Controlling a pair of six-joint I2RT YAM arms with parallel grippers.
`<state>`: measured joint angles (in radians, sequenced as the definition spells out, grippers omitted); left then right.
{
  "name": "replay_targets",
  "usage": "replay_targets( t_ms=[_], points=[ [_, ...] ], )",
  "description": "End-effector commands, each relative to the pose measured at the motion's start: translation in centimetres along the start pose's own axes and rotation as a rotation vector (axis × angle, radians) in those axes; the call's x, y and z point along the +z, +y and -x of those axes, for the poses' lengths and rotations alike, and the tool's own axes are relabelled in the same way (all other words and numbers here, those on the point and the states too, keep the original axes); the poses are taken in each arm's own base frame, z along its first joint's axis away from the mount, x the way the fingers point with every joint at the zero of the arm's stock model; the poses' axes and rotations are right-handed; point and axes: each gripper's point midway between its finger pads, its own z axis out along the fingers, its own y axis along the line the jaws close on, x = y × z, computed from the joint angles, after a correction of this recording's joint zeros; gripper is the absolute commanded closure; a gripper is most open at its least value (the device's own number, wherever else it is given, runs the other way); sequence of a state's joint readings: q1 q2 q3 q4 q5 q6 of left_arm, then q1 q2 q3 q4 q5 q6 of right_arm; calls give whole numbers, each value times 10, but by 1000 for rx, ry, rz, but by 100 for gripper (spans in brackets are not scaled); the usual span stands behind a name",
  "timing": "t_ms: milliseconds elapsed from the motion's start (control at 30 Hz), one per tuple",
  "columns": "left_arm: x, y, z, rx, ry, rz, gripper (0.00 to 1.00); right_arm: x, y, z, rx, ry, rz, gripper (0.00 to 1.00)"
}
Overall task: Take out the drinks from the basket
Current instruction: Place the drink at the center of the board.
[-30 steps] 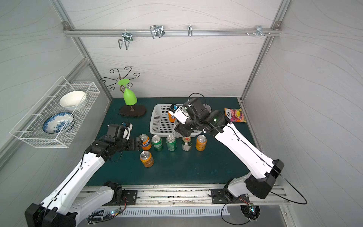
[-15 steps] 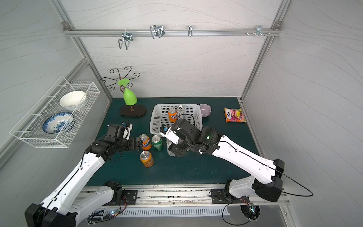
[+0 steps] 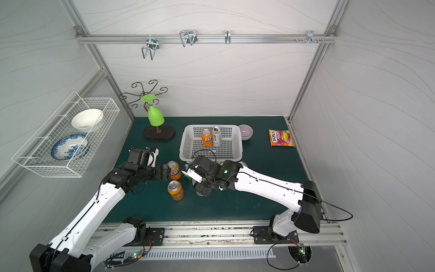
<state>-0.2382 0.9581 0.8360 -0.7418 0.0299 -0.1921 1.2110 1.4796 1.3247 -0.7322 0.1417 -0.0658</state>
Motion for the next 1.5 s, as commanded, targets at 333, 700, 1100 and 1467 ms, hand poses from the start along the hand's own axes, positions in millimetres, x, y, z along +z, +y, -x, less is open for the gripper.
replay_targets(
  t_ms=[333,700,1100,1467],
  points=[
    [-1,1,12,-1,-40,7,2,34,5,26,19,-107,2,53],
    [-1,1,11,1,-36,9,2,55,7,20,14,-73,6,53],
    [0,1,10,0,-29,10,2,66,6,5,29,-38,-6,53],
    [1,2,10,-1,-27,11,2,64,6,11,40,-74,-2,53]
  ],
)
